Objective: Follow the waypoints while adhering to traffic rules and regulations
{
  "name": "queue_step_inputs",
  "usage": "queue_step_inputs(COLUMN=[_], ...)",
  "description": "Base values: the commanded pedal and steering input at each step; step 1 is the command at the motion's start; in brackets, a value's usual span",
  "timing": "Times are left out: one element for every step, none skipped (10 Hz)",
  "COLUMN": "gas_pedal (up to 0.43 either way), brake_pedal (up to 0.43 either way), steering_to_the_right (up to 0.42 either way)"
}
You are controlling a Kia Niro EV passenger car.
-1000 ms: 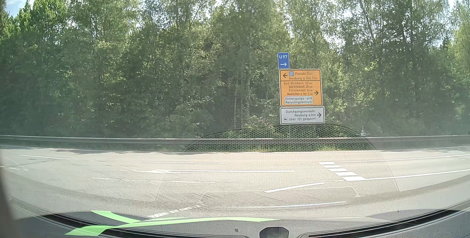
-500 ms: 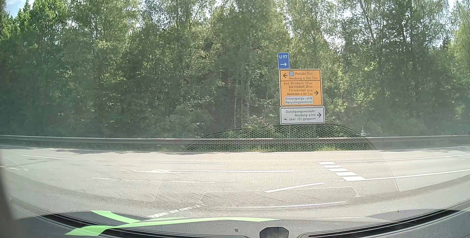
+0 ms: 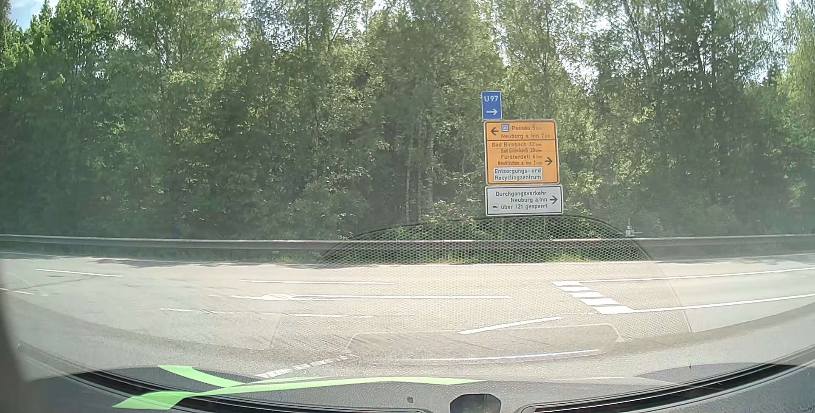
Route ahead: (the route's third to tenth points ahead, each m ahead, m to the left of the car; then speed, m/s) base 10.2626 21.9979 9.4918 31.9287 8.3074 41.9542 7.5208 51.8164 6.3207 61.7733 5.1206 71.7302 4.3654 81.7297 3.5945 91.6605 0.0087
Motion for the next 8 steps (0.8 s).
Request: queue_step_inputs(gas_pedal=[0.0, 0.0, 0.0, 0.0, 0.0, 0.0, 0.0, 0.0], brake_pedal=[0.262, 0.262, 0.262, 0.262, 0.262, 0.262, 0.262, 0.262], steering_to_the_right=[-0.063, -0.063, -0.063, -0.063, -0.063, -0.063, -0.063, -0.063])
